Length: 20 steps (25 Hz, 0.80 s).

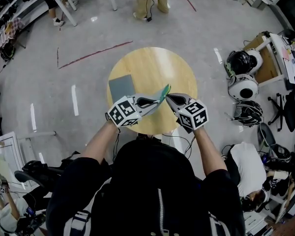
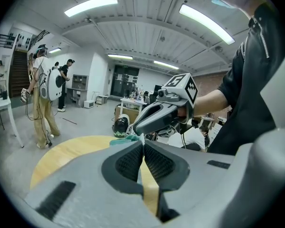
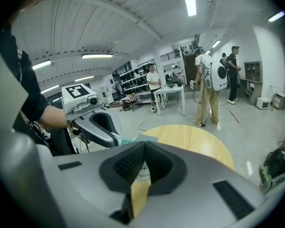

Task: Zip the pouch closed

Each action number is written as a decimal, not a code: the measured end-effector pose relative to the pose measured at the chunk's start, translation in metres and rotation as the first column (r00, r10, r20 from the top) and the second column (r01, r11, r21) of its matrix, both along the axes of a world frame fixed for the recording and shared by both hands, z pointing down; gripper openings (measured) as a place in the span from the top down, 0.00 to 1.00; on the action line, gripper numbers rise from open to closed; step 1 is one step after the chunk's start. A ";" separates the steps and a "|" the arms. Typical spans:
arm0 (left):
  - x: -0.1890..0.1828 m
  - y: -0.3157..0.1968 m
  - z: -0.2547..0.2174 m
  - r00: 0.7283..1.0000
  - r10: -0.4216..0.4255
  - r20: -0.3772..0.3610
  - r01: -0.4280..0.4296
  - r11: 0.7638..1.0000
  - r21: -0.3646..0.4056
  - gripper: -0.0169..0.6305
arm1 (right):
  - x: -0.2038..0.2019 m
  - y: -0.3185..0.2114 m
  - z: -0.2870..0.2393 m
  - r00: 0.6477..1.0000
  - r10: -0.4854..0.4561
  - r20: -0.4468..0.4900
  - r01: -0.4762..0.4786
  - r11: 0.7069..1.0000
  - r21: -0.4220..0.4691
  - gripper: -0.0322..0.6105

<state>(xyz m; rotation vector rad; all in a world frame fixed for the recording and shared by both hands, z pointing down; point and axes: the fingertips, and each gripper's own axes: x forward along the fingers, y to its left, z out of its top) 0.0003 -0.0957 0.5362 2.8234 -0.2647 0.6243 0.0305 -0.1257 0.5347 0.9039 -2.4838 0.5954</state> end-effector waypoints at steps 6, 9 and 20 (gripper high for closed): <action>-0.002 0.004 0.000 1.000 0.014 -0.001 -0.014 1.000 0.001 0.95 | 0.013 -0.007 0.009 0.998 0.048 -0.033 -0.048 0.999 0.002 0.94; -0.004 0.005 0.000 1.000 0.015 -0.009 -0.015 1.000 -0.008 0.95 | 0.022 -0.009 0.013 0.997 0.067 -0.047 -0.067 0.998 0.003 0.94; -0.011 0.010 0.000 1.000 0.022 -0.021 -0.022 0.999 -0.023 0.95 | 0.041 -0.021 0.032 0.987 0.139 -0.083 -0.142 0.989 -0.031 0.94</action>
